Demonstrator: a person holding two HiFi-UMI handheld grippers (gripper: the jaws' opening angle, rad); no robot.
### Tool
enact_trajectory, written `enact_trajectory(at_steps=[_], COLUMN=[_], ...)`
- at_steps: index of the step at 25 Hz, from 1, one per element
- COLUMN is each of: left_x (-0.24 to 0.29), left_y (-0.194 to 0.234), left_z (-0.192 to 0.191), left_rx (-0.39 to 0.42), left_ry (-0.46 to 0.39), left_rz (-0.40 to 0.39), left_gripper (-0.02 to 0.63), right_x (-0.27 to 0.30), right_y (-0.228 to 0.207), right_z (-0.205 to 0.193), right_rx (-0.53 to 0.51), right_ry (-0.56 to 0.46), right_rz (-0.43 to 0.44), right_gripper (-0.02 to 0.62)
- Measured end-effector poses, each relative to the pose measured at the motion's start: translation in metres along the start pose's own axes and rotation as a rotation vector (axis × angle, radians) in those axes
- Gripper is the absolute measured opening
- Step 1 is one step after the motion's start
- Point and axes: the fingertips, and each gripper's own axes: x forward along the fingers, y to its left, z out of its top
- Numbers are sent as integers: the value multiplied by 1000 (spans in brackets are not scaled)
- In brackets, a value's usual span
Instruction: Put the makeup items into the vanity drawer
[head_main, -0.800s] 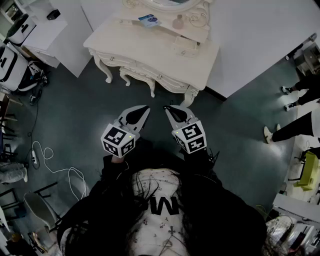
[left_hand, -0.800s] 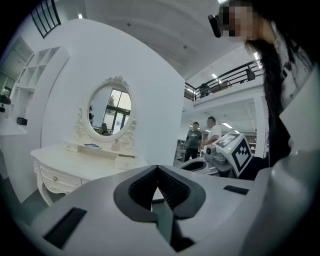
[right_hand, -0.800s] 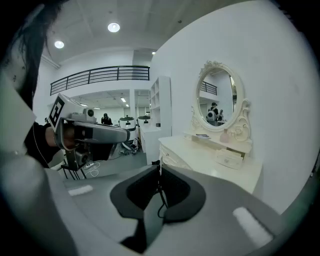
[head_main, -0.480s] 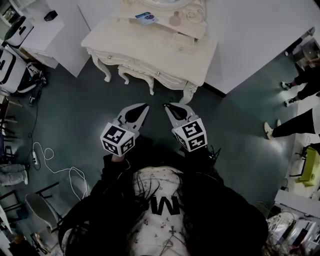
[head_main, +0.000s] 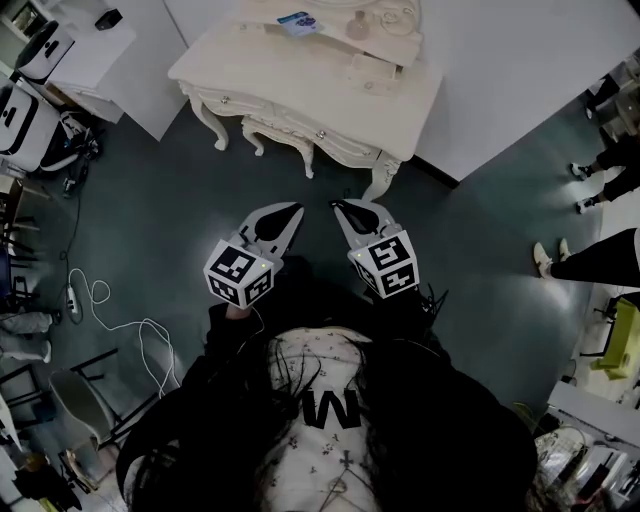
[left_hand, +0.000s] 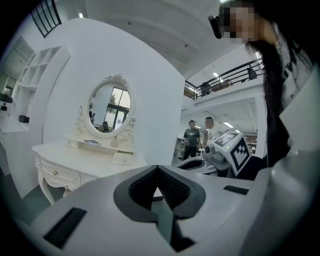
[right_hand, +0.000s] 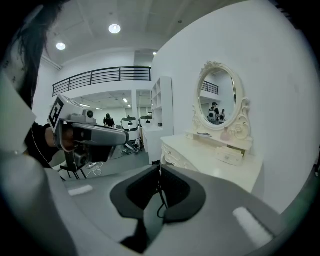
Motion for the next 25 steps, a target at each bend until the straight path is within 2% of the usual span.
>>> enact_trajectory(at_steps=[13,17,25], left_x=[16,31,81], left_y=[20,45,116], left_z=[1,0,18], left_rx=[-10,-24,-19], left_ry=[28,39,76], left_rz=[-3,-13,-78], left_gripper=[-2,-2,-2], right_x=[26,47,118], right_y=[-18,-30,-83], right_z=[6,7,29], right_rx=[17,24,66], right_ry=[7,23,49], right_rz=[9,9,-47], right_gripper=[29,29,29])
